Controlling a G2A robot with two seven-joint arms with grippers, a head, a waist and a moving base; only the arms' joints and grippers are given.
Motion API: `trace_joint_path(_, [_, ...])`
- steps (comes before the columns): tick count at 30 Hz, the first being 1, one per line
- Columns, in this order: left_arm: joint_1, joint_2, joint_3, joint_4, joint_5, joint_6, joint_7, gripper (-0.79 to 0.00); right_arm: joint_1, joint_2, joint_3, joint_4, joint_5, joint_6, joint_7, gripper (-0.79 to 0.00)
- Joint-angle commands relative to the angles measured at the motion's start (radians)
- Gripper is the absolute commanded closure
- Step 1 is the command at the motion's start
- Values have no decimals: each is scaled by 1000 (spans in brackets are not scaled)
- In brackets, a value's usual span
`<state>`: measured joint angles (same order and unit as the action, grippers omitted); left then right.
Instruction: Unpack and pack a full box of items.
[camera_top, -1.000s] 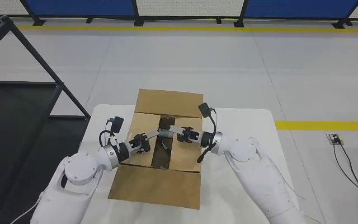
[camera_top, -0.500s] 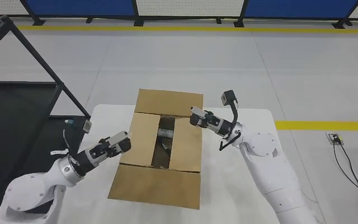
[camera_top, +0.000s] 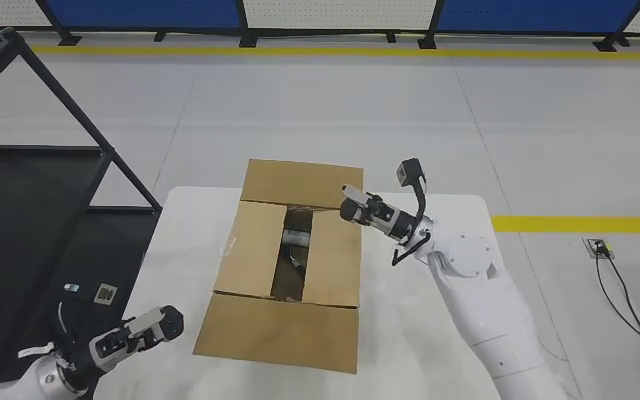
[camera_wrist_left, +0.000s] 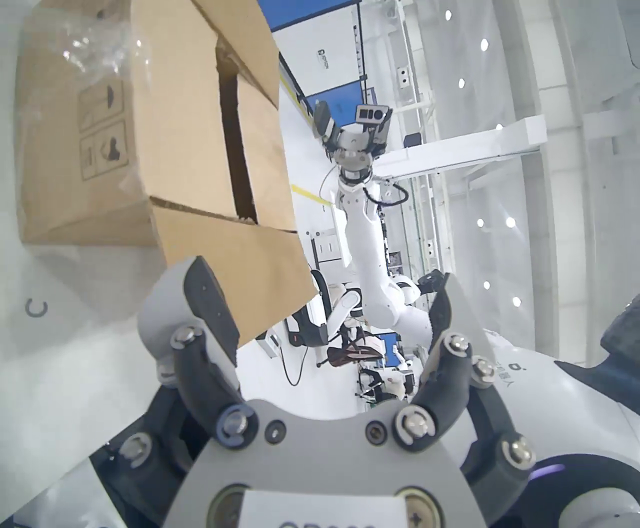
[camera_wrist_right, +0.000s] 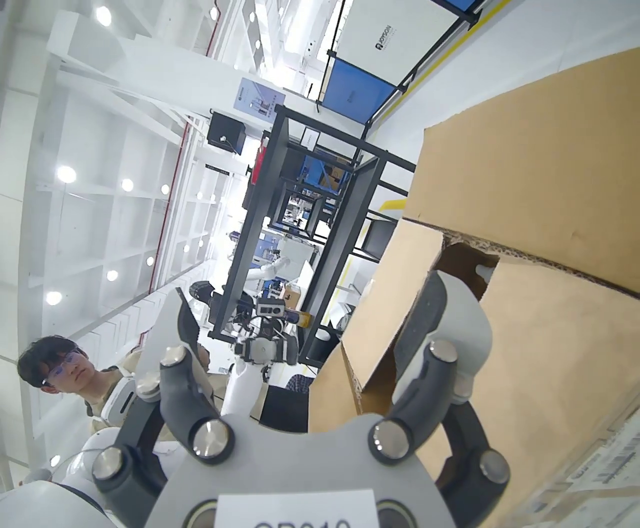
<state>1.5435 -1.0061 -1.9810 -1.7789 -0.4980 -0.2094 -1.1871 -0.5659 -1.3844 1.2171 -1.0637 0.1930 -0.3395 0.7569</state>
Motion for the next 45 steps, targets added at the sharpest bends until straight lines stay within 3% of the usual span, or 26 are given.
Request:
trace_joint_path(1, [1,3,8,22,1,-1,-28,-785,49,-3,0,78,-31,-1,-62,-785])
trace_joint_path(11, [2,17,30,104,36,-10,-118,-785,271,-36,-59,482,-77,-38,-147,-785])
trace_joint_path(19, [-8,21,79,100,36,-19,-128,-785,337,-84,-131,667,-125,-90,-231,-785])
trace_joint_path(31, [-21,27,134,77,23,-21,-113,-785,367,-141,-161,775,-72,-157,-162,-785])
trace_joint_path(45, [11,26,122,40,-59,-31,-12,-785,386,-137,-85,793,96,-303,8,-785])
